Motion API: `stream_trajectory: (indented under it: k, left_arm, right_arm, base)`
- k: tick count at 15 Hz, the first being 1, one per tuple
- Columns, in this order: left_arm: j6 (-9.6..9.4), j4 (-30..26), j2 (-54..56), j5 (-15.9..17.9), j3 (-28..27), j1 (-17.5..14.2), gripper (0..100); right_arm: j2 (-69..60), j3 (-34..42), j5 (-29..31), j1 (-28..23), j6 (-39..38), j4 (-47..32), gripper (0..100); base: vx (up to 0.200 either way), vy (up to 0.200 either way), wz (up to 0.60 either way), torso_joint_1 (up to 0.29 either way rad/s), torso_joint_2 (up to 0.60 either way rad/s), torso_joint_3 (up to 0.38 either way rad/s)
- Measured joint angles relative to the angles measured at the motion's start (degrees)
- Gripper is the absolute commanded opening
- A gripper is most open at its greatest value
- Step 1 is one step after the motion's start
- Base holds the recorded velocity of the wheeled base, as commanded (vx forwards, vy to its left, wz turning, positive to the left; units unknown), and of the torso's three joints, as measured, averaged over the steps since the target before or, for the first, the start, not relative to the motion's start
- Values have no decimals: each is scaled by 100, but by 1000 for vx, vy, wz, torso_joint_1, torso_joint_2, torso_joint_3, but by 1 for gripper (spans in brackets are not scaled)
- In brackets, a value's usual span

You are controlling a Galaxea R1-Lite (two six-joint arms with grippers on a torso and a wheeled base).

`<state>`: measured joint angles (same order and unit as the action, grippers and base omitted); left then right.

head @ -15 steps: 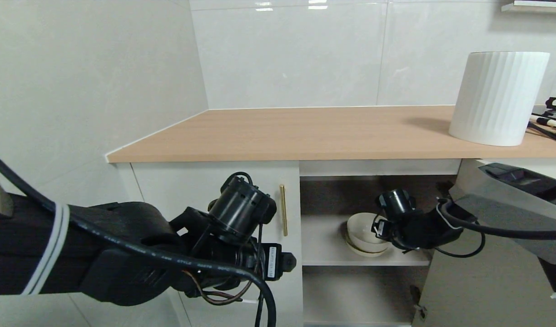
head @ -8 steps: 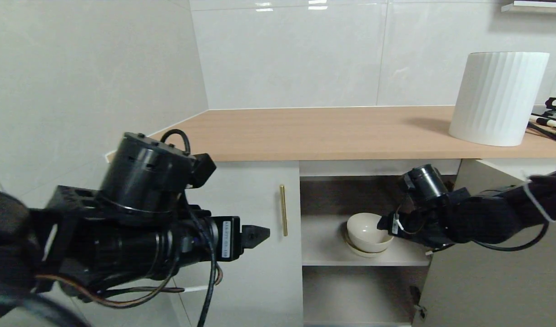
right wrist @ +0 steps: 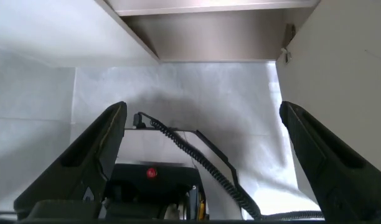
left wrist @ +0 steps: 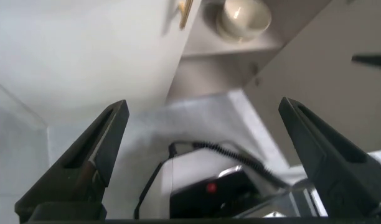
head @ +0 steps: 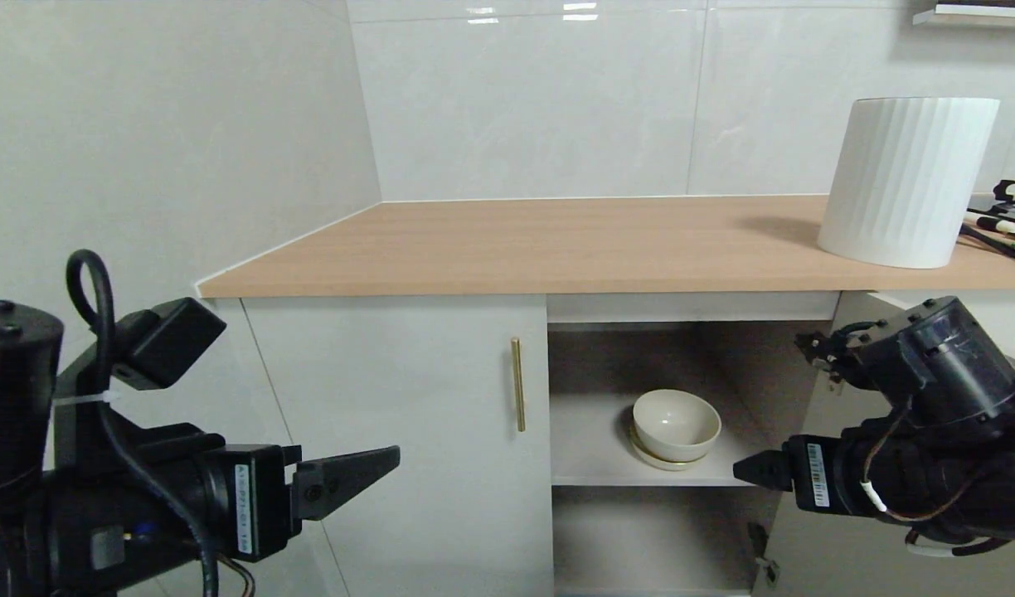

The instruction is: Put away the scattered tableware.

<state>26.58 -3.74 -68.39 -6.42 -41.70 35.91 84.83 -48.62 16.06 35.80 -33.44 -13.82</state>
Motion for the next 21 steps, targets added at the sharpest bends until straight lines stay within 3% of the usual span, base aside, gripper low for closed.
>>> stream_trajectory:
  k: [2, 21]
  left_arm:
    - [-4, 33, 80, 44, 12, -28, 100]
    - [49, 2, -223, 96, 91, 30, 100]
  right_arm:
    - [-145, 83, 1, 29, -2, -7, 100]
    - [-283, 319, 145, 325, 5, -7, 100]
  base:
    - [0, 0, 0, 0, 0, 0]
    - [-189, 0, 0, 3, 1, 0]
